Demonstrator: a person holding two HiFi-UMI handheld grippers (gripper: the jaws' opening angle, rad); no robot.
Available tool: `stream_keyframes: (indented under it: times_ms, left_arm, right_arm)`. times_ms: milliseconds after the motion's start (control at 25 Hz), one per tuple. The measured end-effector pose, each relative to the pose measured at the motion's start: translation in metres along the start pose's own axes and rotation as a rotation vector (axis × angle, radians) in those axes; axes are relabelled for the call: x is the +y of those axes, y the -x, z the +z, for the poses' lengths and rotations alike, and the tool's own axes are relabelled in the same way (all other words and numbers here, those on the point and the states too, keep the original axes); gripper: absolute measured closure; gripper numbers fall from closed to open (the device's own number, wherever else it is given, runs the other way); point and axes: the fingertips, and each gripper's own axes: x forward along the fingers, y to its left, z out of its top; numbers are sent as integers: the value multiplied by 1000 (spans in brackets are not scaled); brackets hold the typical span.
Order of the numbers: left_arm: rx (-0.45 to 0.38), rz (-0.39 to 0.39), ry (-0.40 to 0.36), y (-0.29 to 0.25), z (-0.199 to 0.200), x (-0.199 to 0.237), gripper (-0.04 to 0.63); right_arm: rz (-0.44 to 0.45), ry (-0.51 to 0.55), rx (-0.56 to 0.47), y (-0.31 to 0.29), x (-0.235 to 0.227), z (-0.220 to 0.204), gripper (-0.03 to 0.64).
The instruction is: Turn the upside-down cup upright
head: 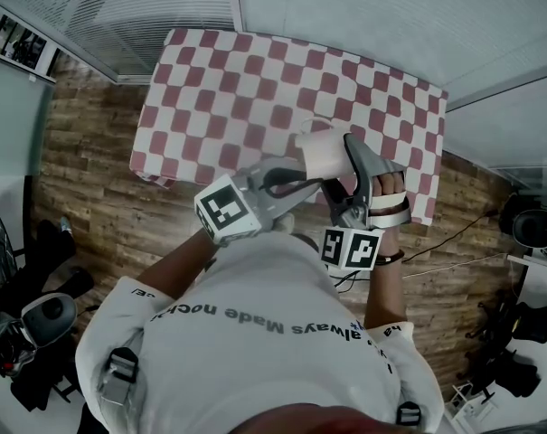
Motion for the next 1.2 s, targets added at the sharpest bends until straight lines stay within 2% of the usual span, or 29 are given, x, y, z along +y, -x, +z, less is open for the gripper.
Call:
stream_keyframes:
  times_ms: [240, 320, 440, 560, 800, 920, 1040, 1200]
  left_arm:
    - [3, -9, 0, -5, 1, -3, 572]
    - [-4, -1, 3, -5, 3, -2, 572]
    - [-18, 16, -32, -4, 5, -1, 566]
    - [-74, 61, -42, -1, 12, 4, 548]
    - [-144, 171, -45, 10, 26, 21, 351]
    - [-164, 219, -49, 17, 31, 29, 279]
    - [-176, 244, -57, 21, 35, 33, 235]
    - [-189, 244, -59, 19, 39, 32, 232]
  right_arm:
    - [1, 13, 22, -7, 3, -3, 152]
    - [-1, -11, 30, -8, 3, -3, 158]
    - [-9, -57, 23, -7, 0, -2, 161]
    - [-25, -103, 14, -8, -4, -3, 163]
    - [-61, -214, 24, -7, -12, -9, 163]
    - [-79, -334, -10, -4, -18, -7, 163]
    - [-76, -525, -105, 0, -25, 0, 164]
    - [-56, -811, -291, 3, -31, 8, 166]
